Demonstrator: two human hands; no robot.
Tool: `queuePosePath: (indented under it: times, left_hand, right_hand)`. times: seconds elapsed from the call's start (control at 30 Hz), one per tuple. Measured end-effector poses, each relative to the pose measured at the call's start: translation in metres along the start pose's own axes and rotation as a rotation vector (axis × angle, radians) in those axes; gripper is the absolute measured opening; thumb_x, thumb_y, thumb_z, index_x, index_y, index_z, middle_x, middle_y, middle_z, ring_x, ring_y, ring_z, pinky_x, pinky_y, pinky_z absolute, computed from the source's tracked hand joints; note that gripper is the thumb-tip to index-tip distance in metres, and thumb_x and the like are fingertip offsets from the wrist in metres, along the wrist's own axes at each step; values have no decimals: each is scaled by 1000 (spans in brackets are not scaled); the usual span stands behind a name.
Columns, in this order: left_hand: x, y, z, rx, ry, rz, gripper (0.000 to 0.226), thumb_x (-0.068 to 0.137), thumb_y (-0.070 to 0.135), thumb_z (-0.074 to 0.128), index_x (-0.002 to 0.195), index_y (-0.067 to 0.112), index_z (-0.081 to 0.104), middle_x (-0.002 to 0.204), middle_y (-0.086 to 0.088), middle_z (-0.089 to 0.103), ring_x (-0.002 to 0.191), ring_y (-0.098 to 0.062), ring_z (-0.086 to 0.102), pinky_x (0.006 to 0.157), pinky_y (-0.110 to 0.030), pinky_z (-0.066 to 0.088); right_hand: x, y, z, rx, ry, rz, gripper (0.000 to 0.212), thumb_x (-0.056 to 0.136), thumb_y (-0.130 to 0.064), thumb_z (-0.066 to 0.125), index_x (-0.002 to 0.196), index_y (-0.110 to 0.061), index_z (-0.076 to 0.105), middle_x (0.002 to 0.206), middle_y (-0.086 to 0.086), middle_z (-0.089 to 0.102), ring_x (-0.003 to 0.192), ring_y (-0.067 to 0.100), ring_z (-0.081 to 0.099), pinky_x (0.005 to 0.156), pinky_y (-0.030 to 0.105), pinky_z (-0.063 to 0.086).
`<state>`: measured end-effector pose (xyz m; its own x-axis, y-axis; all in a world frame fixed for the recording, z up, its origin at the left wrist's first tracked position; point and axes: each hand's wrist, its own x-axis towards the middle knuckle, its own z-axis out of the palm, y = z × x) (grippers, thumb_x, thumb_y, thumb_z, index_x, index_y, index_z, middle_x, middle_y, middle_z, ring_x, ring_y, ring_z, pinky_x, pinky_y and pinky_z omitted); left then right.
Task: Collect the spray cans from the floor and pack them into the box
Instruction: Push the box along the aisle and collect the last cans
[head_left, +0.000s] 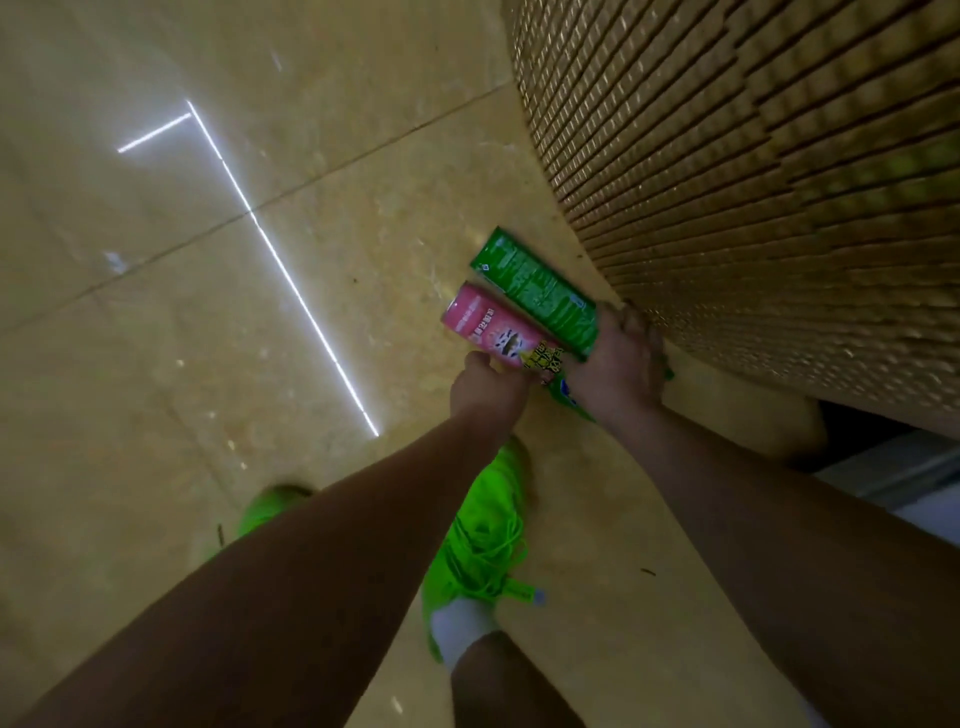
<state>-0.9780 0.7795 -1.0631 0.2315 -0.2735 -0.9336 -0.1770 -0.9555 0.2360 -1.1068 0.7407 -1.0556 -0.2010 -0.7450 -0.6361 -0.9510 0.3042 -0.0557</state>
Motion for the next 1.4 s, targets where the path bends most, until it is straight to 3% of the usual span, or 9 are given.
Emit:
queuePosePath:
  times: [0.07,0.2,0.33,0.43,0.6,0.77,1.03,1.27,1.4]
  left_hand:
    - [10,-1,16,-140,5,-66,57,80,39,78,127,18,54,106,1,57,98,-23,59,69,-26,45]
    - [25,-6,39,-407,0,-156,50,73,42,83,112,20,60,108,-3,67,93,-19,63,81,-33,55]
    - [32,1,47,-565,0,-182,46,72,28,85,110,15,62,104,-5,70,82,-16,67,59,-24,49]
    - [36,1,45,-536,4,-174,44,73,24,84,110,14,64,102,-6,71,78,-16,68,54,-22,49]
    - [25,-8,21,-442,10,-183,40,67,27,85,100,13,69,92,-5,73,76,-19,71,58,-26,53]
    - [-18,-5,-29,-346,-25,-105,49,54,36,83,95,16,64,94,-7,73,80,-24,73,71,-47,63]
    - [-136,57,-140,-320,-8,-12,83,37,58,75,104,8,65,94,-12,73,76,-28,74,70,-46,63]
    - [-259,128,-247,-242,-83,166,55,71,37,78,111,3,62,97,-16,73,73,-28,72,63,-37,61]
    - [-347,161,-298,-149,-189,269,53,74,37,73,115,4,63,93,-14,72,67,-27,69,63,-34,58]
  right_hand:
    - [11,6,11,-1,-17,-10,78,89,-45,65,153,-20,28,158,14,27,144,35,24,114,49,27]
    - [24,19,24,-8,-4,-53,83,89,-46,65,155,-22,21,159,10,28,146,33,21,115,52,24]
    - [36,26,24,-23,-20,-16,74,85,-37,71,148,-21,35,151,11,35,137,36,30,107,50,34]
    - [38,25,29,19,-54,30,65,80,-39,76,135,-19,49,138,15,43,130,36,38,104,46,39]
    - [9,16,34,279,-174,126,60,82,-32,76,129,-11,45,124,14,61,112,34,60,92,44,52]
    - [-37,-7,12,396,-200,194,58,80,-48,74,122,-11,55,119,10,65,107,31,63,91,43,53]
    - [-130,-73,-81,576,-221,258,53,76,-59,68,103,-13,73,99,8,72,89,26,67,77,33,55]
    - [-232,-129,-214,937,-307,316,76,51,-70,78,99,-12,67,90,9,72,74,26,72,71,44,62]
    - [-304,-151,-287,1040,-238,252,69,53,-50,91,100,-7,65,89,13,73,71,27,72,64,43,61]
